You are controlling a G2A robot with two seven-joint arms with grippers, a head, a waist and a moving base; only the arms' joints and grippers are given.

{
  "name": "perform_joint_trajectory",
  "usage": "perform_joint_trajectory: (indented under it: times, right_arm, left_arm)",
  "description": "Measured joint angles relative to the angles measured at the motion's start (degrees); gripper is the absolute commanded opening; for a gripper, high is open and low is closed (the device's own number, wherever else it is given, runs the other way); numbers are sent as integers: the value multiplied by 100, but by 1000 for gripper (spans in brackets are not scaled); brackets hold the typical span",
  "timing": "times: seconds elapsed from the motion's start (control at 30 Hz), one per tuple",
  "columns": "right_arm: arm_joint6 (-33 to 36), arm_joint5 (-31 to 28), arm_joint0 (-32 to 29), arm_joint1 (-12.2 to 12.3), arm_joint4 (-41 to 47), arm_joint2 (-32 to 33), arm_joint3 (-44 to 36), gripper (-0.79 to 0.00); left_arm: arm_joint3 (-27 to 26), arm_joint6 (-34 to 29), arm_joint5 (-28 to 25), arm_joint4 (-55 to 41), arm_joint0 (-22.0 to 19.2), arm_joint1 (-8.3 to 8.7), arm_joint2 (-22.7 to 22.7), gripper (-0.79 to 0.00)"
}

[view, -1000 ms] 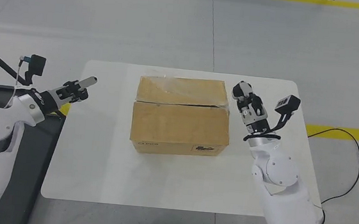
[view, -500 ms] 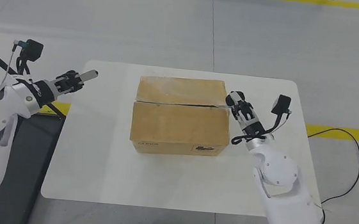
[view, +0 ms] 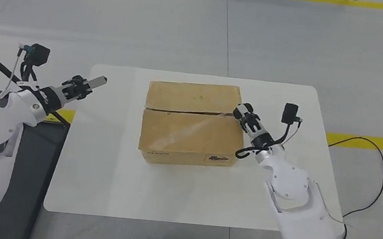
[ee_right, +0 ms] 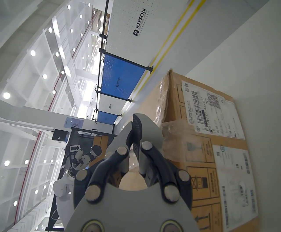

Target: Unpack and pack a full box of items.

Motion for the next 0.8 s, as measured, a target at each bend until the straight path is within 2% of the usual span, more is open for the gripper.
perform_joint_trajectory:
  times: [0.2, 0.47, 0.8]
  right_arm:
    - [11, 61, 23, -22, -116, -19, -23, -785]
    - [353, -172, 89, -50, 66, -28, -27, -785]
    - [375, -3, 428, -134, -47, -271, 255, -785]
  left_arm:
    - [15, 6, -7, -5, 2, 1, 13, 0]
    - [15, 6, -7, -5, 2, 1, 13, 0]
    - [15, 6, -7, -5, 2, 1, 13, 0]
